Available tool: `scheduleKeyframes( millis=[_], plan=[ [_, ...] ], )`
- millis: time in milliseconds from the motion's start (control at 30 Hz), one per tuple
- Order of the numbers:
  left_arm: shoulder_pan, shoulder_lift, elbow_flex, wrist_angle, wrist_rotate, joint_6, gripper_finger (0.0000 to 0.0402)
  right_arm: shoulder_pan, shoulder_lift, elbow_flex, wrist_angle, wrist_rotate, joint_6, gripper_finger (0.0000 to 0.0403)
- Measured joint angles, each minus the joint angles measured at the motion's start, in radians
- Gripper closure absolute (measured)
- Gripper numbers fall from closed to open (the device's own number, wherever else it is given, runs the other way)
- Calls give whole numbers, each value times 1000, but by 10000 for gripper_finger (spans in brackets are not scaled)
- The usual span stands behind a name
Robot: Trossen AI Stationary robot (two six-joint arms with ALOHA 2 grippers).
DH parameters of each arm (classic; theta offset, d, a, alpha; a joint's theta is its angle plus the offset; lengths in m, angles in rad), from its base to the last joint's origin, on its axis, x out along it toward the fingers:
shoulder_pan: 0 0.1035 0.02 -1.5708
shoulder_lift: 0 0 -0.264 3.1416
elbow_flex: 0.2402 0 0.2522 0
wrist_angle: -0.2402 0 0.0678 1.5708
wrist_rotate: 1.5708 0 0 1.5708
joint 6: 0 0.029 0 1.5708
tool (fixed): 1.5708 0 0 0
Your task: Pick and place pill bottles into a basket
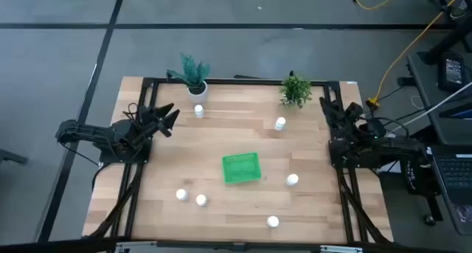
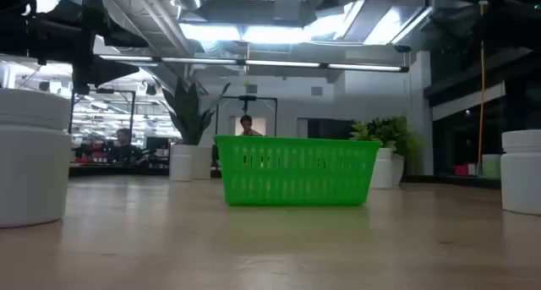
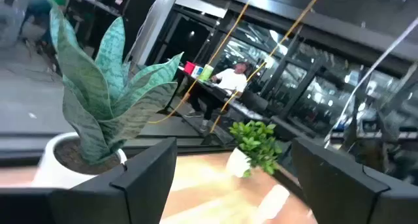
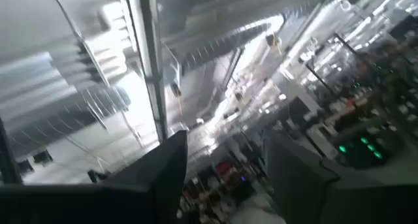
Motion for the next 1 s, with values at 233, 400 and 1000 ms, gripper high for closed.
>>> scheduleKeyframes(
  millis=[233,400,1000],
  plan=[
    [0,0,0,16,0,-87,107,-3,0,0,98,34,-106,202],
    [0,0,0,16,6,-118,107,-3,1,0,58,37,-69,202],
    [0,0,0,16,59,-214,107,-10,623,941,-1510,-65,39,76]
  ],
)
